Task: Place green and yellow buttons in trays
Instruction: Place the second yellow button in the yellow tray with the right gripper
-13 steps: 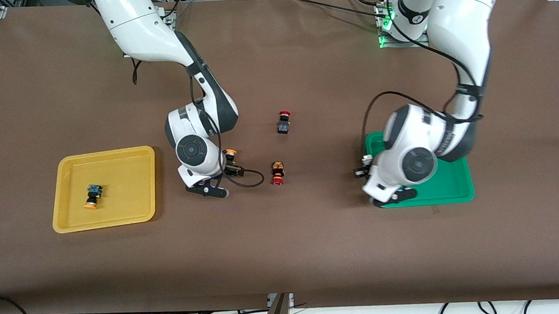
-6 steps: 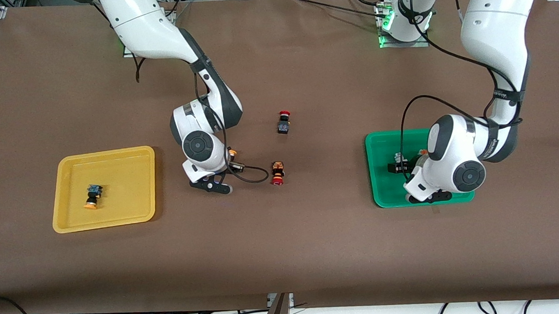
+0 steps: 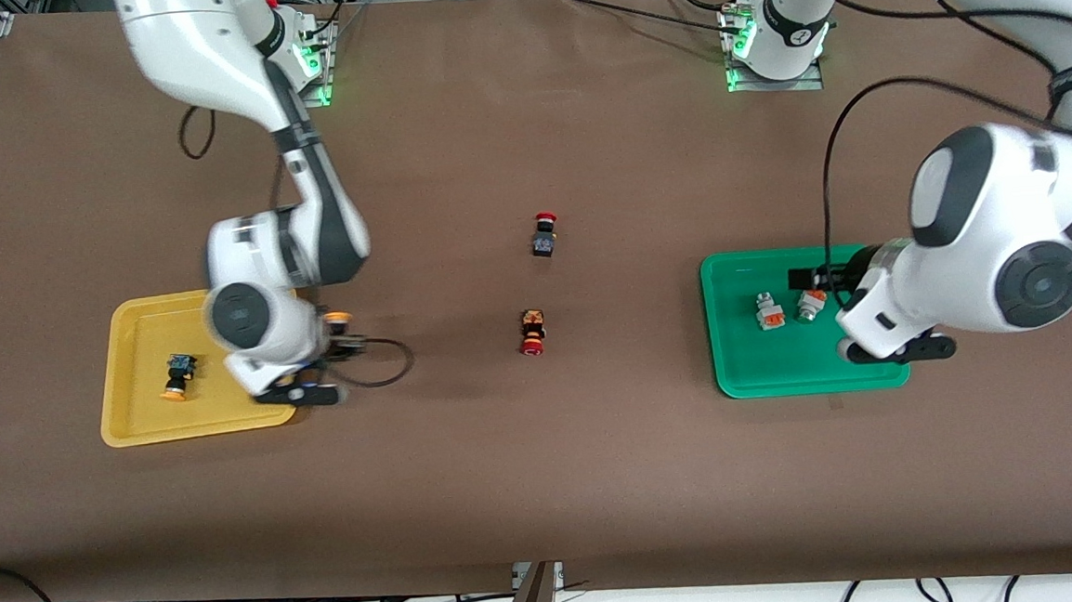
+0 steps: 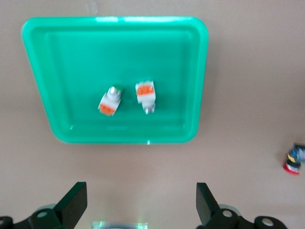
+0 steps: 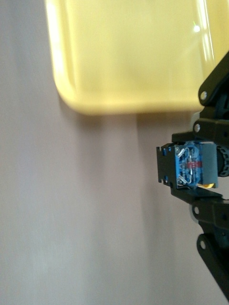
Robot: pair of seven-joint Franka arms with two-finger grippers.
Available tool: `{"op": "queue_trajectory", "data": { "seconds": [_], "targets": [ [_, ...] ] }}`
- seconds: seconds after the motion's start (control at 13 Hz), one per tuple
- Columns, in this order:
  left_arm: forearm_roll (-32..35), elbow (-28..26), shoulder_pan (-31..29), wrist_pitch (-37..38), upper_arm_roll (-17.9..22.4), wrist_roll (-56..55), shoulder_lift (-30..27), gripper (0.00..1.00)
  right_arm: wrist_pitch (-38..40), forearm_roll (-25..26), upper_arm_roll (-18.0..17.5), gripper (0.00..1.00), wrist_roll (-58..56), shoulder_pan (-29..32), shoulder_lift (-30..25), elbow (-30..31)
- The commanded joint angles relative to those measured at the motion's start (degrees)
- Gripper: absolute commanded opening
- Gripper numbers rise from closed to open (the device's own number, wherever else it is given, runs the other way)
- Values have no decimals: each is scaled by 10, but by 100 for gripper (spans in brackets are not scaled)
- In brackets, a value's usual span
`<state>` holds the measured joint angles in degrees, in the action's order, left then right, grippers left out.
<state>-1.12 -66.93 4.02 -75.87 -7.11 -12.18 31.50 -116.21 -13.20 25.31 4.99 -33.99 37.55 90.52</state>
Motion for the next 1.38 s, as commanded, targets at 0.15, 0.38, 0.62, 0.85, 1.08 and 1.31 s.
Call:
{"op": "queue_trajectory", "data": {
  "seconds": [0.15, 0.38, 0.62, 0.85, 1.08, 1.31],
  "targets": [
    [17, -40, -1, 19, 7, 29, -112, 100, 7, -10, 1, 0, -193, 102, 10, 10],
    [17, -175, 1, -60, 33, 62, -231, 100, 9, -64, 0, 100, -189, 109, 9, 1],
    [17, -229, 5, -77, 66, 82, -275, 100, 24, -83, 1, 100, -180, 101, -2, -39],
    [-14, -217, 8, -75, 101, 80, -275, 100, 123, -79, 20, 100, -179, 103, -14, -113],
    [-34, -207, 6, -51, 102, 81, -274, 100, 227, -77, 46, 100, -176, 100, -20, -173],
    [7, -207, 7, -50, 70, 78, -275, 100, 234, 62, -69, 100, -150, 164, -164, -128]
  ]
}}
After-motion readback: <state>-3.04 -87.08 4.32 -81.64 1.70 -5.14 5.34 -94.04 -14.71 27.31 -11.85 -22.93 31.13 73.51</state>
